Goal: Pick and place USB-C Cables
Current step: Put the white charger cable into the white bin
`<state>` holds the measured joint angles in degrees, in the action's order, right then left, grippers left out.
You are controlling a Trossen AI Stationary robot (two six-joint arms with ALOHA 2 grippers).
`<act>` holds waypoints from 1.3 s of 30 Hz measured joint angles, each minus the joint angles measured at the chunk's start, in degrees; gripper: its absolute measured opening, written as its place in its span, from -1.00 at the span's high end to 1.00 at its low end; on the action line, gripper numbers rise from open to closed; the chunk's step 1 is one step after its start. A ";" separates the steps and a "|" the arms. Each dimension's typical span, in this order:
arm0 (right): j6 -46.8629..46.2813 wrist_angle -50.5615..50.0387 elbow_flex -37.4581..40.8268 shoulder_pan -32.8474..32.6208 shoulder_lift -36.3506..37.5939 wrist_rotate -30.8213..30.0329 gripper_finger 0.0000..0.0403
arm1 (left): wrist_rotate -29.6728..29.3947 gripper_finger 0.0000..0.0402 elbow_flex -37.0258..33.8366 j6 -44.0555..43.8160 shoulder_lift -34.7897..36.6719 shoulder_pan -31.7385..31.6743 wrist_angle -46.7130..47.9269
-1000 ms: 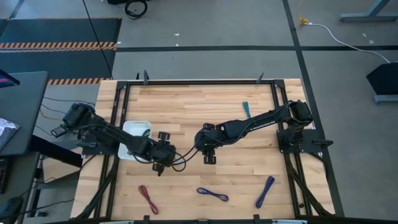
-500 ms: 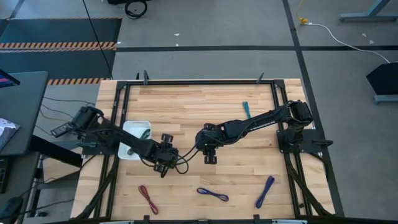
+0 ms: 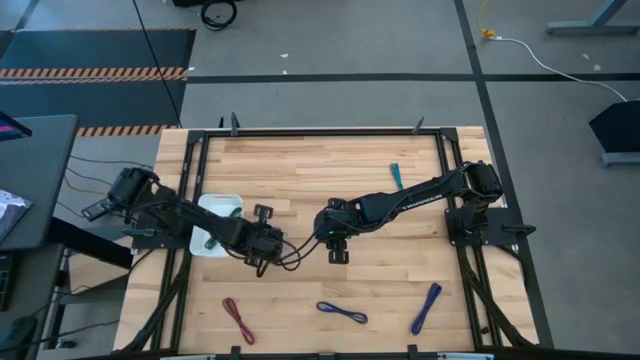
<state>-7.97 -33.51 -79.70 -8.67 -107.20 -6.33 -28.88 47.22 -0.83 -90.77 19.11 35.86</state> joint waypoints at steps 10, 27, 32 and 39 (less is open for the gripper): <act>-0.03 -0.38 0.00 0.00 0.00 -0.01 0.16 | -5.96 0.88 0.04 -7.29 17.26 0.01 8.07; -0.90 0.02 0.00 0.00 0.00 0.00 0.16 | 4.09 0.84 0.07 -56.64 27.14 -0.04 40.76; -0.90 0.00 0.00 0.00 0.00 -0.02 0.16 | 8.59 0.76 0.05 -57.37 26.59 -0.04 40.42; -0.92 -0.07 0.00 0.00 0.00 0.00 0.16 | 9.22 0.68 0.04 -57.35 26.28 0.14 40.53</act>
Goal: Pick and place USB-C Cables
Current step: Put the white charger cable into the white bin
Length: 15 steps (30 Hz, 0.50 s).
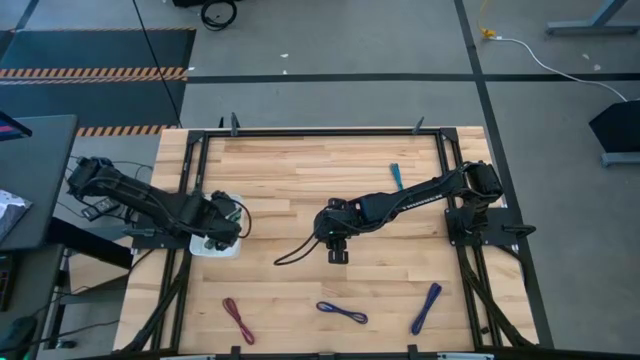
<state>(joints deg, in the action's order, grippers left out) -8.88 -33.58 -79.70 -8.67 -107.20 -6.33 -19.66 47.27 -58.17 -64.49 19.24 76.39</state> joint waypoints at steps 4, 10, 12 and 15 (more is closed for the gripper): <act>0.00 -0.06 0.00 0.00 0.00 0.00 0.16 | 0.02 0.49 0.00 -0.02 0.00 0.00 0.57; 0.00 -0.07 0.00 0.00 0.00 0.00 0.16 | 0.37 0.14 0.00 0.07 0.00 0.00 1.24; 0.00 -0.07 0.00 0.00 0.00 0.00 0.16 | 0.38 0.06 0.00 1.44 0.00 0.00 0.79; 0.00 -0.07 0.00 0.00 0.00 0.00 0.16 | 0.41 0.00 0.00 6.52 0.00 0.05 -2.12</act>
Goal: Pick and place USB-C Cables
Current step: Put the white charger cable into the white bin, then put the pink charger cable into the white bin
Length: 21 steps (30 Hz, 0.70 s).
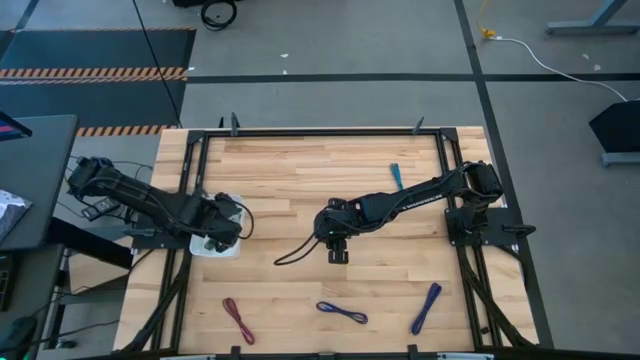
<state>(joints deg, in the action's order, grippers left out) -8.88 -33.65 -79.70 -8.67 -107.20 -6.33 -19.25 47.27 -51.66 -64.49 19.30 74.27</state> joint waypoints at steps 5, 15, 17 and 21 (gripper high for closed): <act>0.00 0.00 0.00 0.00 0.00 0.00 0.16 | 0.00 0.01 0.00 10.86 0.00 2.19 -8.43; -0.01 0.00 0.00 0.00 0.00 0.00 0.16 | 0.10 0.09 0.00 20.84 0.00 9.28 -22.76; -0.17 -0.12 0.00 0.00 0.00 0.00 0.16 | 1.31 0.10 0.00 20.80 0.00 11.08 -24.98; -0.17 -0.39 0.00 0.00 0.00 0.00 0.16 | 3.04 0.10 0.00 20.53 -0.59 15.65 -25.86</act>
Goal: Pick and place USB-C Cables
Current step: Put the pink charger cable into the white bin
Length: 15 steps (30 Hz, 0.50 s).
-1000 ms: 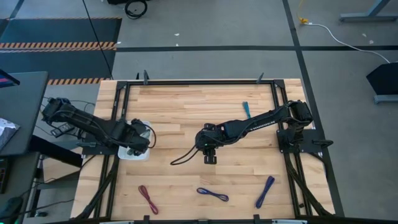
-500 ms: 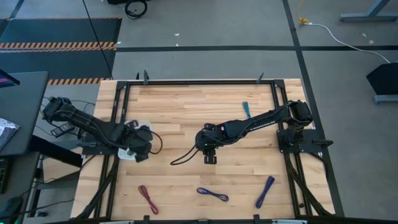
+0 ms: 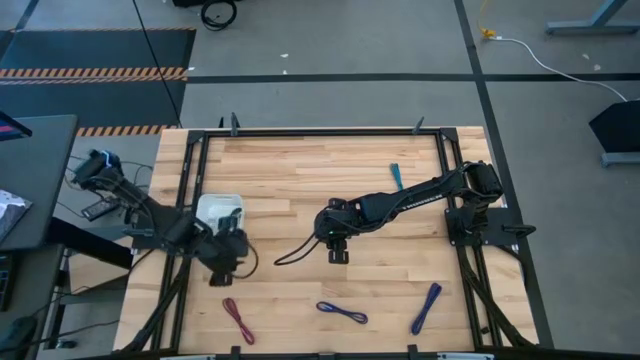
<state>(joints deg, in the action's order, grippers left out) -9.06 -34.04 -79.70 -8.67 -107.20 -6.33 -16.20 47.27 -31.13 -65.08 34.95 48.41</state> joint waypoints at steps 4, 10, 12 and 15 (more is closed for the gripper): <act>0.04 -0.02 0.00 0.00 0.00 0.00 0.16 | 0.03 0.10 0.00 0.66 -1.80 5.50 -0.18; 0.20 -0.73 0.00 0.25 0.00 -0.01 0.16 | 1.34 0.10 0.00 0.77 -5.13 11.56 -0.61; 0.20 -1.23 0.00 0.63 0.00 -0.13 0.16 | 1.32 0.10 0.00 0.37 -6.42 12.57 -1.95; 0.17 -1.64 0.00 1.07 0.00 -1.22 0.16 | 1.36 0.10 0.00 0.22 -8.39 13.45 -5.27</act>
<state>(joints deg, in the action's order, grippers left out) -8.88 -35.68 -79.70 -7.60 -107.20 -7.55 -14.84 47.27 -30.91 -73.47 48.39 43.14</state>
